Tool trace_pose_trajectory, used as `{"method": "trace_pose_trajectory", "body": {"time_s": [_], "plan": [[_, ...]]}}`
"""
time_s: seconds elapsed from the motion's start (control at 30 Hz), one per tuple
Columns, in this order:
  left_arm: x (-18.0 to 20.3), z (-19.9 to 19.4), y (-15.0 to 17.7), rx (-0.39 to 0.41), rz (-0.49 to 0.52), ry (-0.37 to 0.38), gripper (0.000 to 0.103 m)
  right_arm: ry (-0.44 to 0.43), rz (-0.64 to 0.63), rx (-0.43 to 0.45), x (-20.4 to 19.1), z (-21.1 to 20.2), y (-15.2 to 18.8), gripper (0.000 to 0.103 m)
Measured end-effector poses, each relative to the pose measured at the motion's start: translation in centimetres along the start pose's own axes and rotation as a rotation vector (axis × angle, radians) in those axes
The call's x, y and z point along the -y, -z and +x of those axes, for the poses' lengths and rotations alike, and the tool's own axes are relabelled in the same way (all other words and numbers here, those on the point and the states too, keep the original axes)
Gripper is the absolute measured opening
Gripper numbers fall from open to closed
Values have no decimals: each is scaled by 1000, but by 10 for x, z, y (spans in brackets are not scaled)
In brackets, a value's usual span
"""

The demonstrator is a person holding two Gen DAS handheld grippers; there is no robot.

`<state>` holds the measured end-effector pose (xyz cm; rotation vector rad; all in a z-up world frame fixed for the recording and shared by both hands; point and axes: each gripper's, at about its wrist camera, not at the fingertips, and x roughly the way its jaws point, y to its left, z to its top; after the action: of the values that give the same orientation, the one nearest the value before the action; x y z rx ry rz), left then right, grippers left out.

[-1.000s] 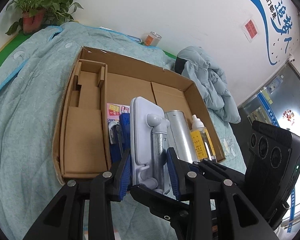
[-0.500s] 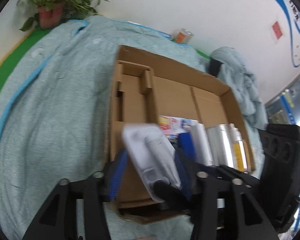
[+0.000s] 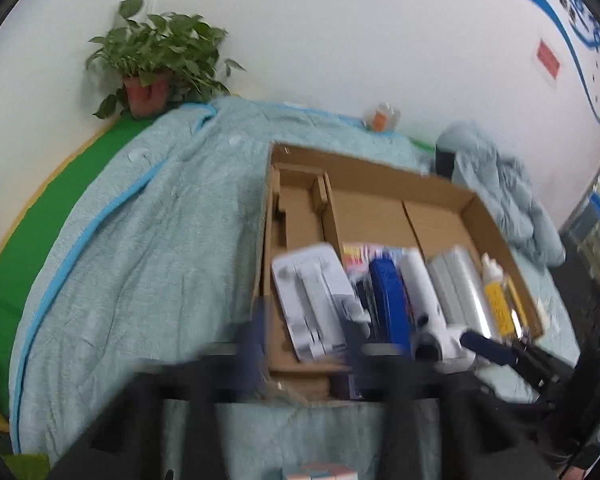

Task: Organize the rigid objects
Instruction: 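Lower the phone stand into the box compartment and open both grippers, then withdraw both grippers and move them to the pastel Rubik's cube, then close the left gripper on the Rubik's cube while the right gripper clamps it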

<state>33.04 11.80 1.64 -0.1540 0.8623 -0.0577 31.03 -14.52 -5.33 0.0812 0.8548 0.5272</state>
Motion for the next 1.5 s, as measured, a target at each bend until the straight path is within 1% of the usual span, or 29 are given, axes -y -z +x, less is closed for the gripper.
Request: {"method": "trace_pose_trajectory", "body": {"time_s": [0.03, 0.07, 0.1, 0.13, 0.17, 0.2, 0.23, 0.27, 0.3, 0.37, 0.53, 0.63, 0.73, 0.77, 0.83, 0.87, 0.9, 0.97, 1.0, 1.07, 1.1, 1.2, 1.23, 1.27, 1.33, 1.37, 1.4, 1.43, 1.5], "plan": [[4, -2, 5, -1, -4, -12, 1, 39, -31, 6, -3, -4, 4, 39], [8, -6, 11, 27, -12, -17, 2, 63, -48, 5, -5, -6, 7, 36], [11, -10, 15, 53, -14, -21, 11, 72, -57, 12, -5, -12, 11, 36], [17, -18, 21, 85, -6, -26, 25, 67, -60, 25, -5, -16, 13, 41], [20, -22, 24, 97, -2, -36, 73, 69, -70, 45, -6, -23, 15, 50], [22, -29, 28, 118, -13, -59, 100, 72, -71, 62, -7, -28, 16, 84], [23, -31, 30, 152, -28, -68, 101, 68, -58, 102, -6, -36, 19, 102], [23, -35, 35, 178, -49, -83, 102, 69, -55, 127, -6, -41, 21, 102], [21, -35, 36, 170, -48, -85, 102, 77, -64, 139, -7, -43, 23, 102], [21, -31, 42, 102, -37, -62, 102, 85, -89, 136, -10, -45, 25, 102], [6, -22, 71, -5, -52, -6, 102, 79, -110, 111, -15, -47, 33, 102], [-10, -13, 96, -56, -100, 7, 102, 28, -111, 71, -17, -43, 42, 102], [-17, -3, 117, -122, -133, 63, 100, -43, -102, 7, -17, -37, 57, 102], [-17, 1, 124, -141, -136, 86, 98, -71, -107, -21, -18, -33, 63, 102], [-14, 11, 131, -181, -135, 110, 89, -115, -142, -72, -24, -24, 76, 102], [-12, 17, 134, -209, -137, 121, 79, -136, -153, -92, -27, -20, 82, 102], [-10, 23, 139, -240, -142, 132, 72, -153, -153, -107, -29, -16, 85, 102], [-7, 31, 146, -278, -156, 143, 63, -180, -145, -125, -32, -10, 90, 102], [-5, 34, 149, -293, -158, 142, 62, -186, -145, -131, -35, -7, 91, 102], [1, 36, 156, -304, -140, 130, 60, -188, -164, -144, -41, 0, 92, 99], [3, 36, 159, -305, -136, 133, 60, -193, -174, -151, -43, 3, 92, 95], [10, 35, 166, -316, -138, 160, 61, -214, -195, -167, -51, 13, 94, 91], [12, 35, 168, -317, -137, 164, 60, -217, -200, -170, -53, 16, 95, 88], [15, 34, 169, -314, -137, 162, 60, -216, -209, -179, -55, 21, 98, 83], [20, 35, 170, -316, -148, 177, 60, -230, -219, -207, -59, 29, 102, 67], [22, 35, 170, -321, -152, 189, 60, -231, -236, -224, -62, 33, 105, 62], [25, 34, 171, -317, -148, 180, 60, -222, -251, -230, -65, 34, 110, 55], [27, 34, 171, -314, -144, 176, 60, -202, -268, -229, -69, 36, 113, 55], [31, 31, 170, -304, -136, 168, 60, -201, -257, -214, -69, 34, 113, 55]]}}
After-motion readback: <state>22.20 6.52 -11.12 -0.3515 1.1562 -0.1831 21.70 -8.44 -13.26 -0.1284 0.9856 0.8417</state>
